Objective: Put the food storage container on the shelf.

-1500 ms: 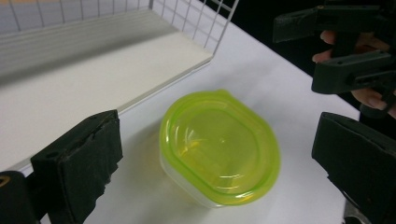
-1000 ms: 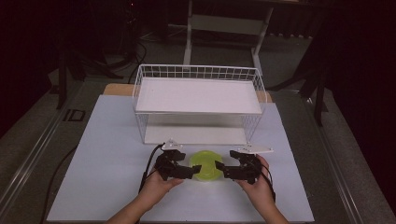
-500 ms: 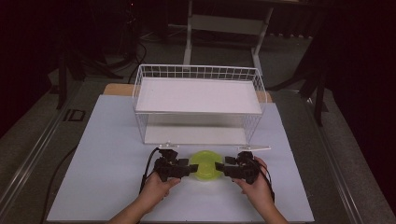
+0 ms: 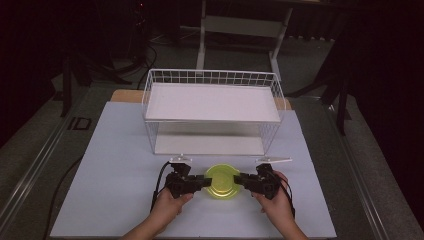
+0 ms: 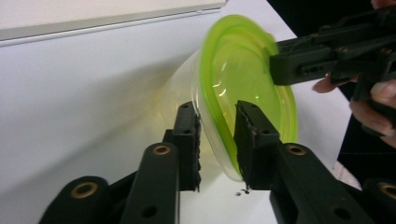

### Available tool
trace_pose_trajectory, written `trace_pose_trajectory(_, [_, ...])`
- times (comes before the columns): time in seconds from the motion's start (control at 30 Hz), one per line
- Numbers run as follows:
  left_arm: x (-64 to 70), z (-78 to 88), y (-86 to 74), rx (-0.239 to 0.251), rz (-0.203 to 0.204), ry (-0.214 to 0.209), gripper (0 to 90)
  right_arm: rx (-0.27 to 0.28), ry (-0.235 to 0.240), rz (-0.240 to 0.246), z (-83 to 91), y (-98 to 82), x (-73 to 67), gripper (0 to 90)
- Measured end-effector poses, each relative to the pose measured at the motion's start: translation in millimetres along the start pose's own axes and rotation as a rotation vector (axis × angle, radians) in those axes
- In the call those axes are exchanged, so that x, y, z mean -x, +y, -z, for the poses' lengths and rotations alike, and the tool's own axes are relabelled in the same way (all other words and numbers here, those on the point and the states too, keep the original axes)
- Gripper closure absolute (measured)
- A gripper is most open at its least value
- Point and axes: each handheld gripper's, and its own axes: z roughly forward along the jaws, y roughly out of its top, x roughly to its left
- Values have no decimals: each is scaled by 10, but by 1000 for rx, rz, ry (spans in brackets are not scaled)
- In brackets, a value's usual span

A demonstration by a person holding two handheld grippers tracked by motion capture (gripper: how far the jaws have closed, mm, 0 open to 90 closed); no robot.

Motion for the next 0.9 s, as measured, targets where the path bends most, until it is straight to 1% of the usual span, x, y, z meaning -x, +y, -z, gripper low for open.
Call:
trace_pose_trajectory(0.07, [37,21,-12,9,-3,13,751,8,0,-2,22,-11,-19,759])
trace_pose_trajectory(0.1, [55,34,-16,14,-4,20,778,10,5,-11,33,-14,-17,776])
trace_pose_trajectory(0.13, [74,39,-19,18,-16,30,817,15,1,-17,43,-14,-13,788])
trace_pose_trajectory(0.17, [83,44,-20,17,-14,32,818,14,-9,-6,47,-13,-19,792])
trace_pose_trajectory(0.2, [83,51,-22,23,-6,23,820,14,-16,-1,52,-14,-28,793])
trace_pose_trajectory(0.3, [92,69,-17,28,-14,23,822,23,-24,7,71,-16,-52,794])
trace_pose_trajectory(0.33, [102,96,-5,34,-10,12,822,32,-36,20,101,-4,-94,794])
trace_pose_trajectory(0.4, [127,132,16,45,-8,10,823,43,-52,44,138,21,-141,794])
trace_pose_trajectory(0.43, [137,155,30,51,-7,7,823,50,-54,54,157,37,-160,794])
trace_pose_trajectory(0.47, [137,155,30,51,-7,7,823,50,-54,54,157,37,-160,794])
trace_pose_trajectory(0.5, [149,177,48,53,-6,4,823,63,-57,66,197,75,-190,794])
trace_pose_trajectory(0.53, [162,202,66,59,-9,4,823,63,-57,66,197,75,-190,794])
trace_pose_trajectory(0.57, [200,250,109,67,-14,11,823,77,-53,72,239,117,-226,794])
trace_pose_trajectory(0.63, [226,305,160,75,-28,12,822,84,-61,86,279,171,-268,794])
trace_pose_trajectory(0.7, [252,361,213,88,-41,13,822,92,-57,96,324,234,-304,795])
trace_pose_trajectory(0.77, [273,421,277,97,-42,13,822,108,-56,110,374,299,-343,795])
trace_pose_trajectory(0.8, [283,451,311,103,-49,13,821,112,-54,116,393,337,-360,795])
trace_pose_trajectory(0.83, [283,451,311,103,-49,13,822,112,-54,116,393,337,-360,795])
trace_pose_trajectory(0.87, [303,516,387,107,-51,15,821,130,-49,126,441,408,-398,796])
trace_pose_trajectory(0.9, [321,546,420,118,-58,17,822,133,-51,131,461,446,-420,796])
